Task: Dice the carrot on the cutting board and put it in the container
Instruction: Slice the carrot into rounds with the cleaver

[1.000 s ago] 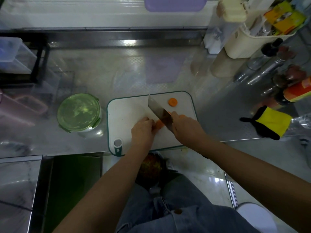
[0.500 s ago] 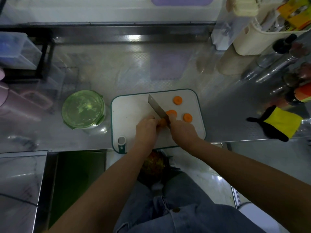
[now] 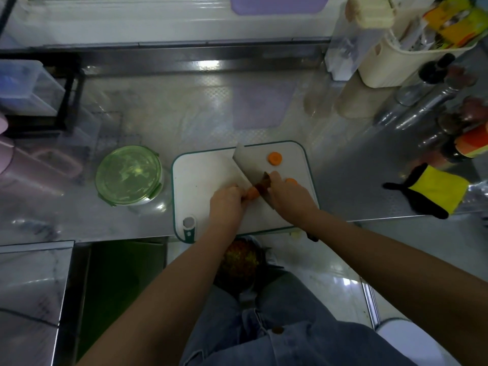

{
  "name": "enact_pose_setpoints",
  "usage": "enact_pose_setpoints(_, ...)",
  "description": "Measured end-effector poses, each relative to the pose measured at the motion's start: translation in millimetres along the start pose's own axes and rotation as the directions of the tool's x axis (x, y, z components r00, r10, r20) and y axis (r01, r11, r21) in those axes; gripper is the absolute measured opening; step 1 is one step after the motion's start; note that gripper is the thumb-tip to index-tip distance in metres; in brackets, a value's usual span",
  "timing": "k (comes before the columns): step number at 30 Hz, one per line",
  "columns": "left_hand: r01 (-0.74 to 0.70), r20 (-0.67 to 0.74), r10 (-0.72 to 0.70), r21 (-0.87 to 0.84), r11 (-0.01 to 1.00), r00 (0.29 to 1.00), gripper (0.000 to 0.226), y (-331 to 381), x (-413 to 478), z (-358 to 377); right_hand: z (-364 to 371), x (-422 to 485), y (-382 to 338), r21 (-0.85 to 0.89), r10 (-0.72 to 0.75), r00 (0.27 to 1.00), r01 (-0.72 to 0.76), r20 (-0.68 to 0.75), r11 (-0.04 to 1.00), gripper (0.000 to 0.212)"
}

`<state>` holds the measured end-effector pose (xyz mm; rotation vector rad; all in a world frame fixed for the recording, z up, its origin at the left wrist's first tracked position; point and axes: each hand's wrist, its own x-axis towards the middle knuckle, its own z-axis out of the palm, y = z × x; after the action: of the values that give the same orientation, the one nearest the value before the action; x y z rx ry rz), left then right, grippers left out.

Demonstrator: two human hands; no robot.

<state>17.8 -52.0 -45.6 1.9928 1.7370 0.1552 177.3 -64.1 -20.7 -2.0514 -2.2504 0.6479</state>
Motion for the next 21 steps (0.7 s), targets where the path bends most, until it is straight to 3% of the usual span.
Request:
enact_pose_setpoints(6, 0.006, 0.005, -0.006, -0.024, 1.0, 1.0, 0.022, 0.2, 0.3, -1.8, -14.8, -7.8, -3.6, -0.096, -0.087, 0.996, 0.084, -0.024, 0.992, 0.038)
enact_pose_setpoints(11, 0.003, 0.01, -0.003, -0.012, 1.0, 1.0, 0.021, -0.3, 1.0, -0.6, -19.0, -16.6, -12.9, -0.096, -0.02, 0.999, 0.022, 0.03, 0.995, 0.033)
enact_pose_setpoints(14, -0.005, 0.01, 0.005, -0.001, 1.0, 1.0, 0.02, 0.9, 2.1, -0.4, -16.9, -21.2, -16.9, -0.129, 0.011, 0.999, -0.007, 0.031, 0.992, 0.041)
enact_pose_setpoints(17, -0.005, 0.025, 0.004, 0.034, 0.999, 1.0, 0.019, 1.4, 3.1, 0.1, -7.0, -17.6, -20.6, -0.181, 0.0, 1.0, 0.003, 0.015, 0.984, 0.048)
enact_pose_setpoints(21, 0.022, 0.023, -0.023, 0.043, 0.999, 0.999, 0.018, 0.2, 4.5, 1.9, 6.8, -7.2, -21.5, -0.165, -0.026, 0.999, 0.031, 0.031, 0.986, 0.04)
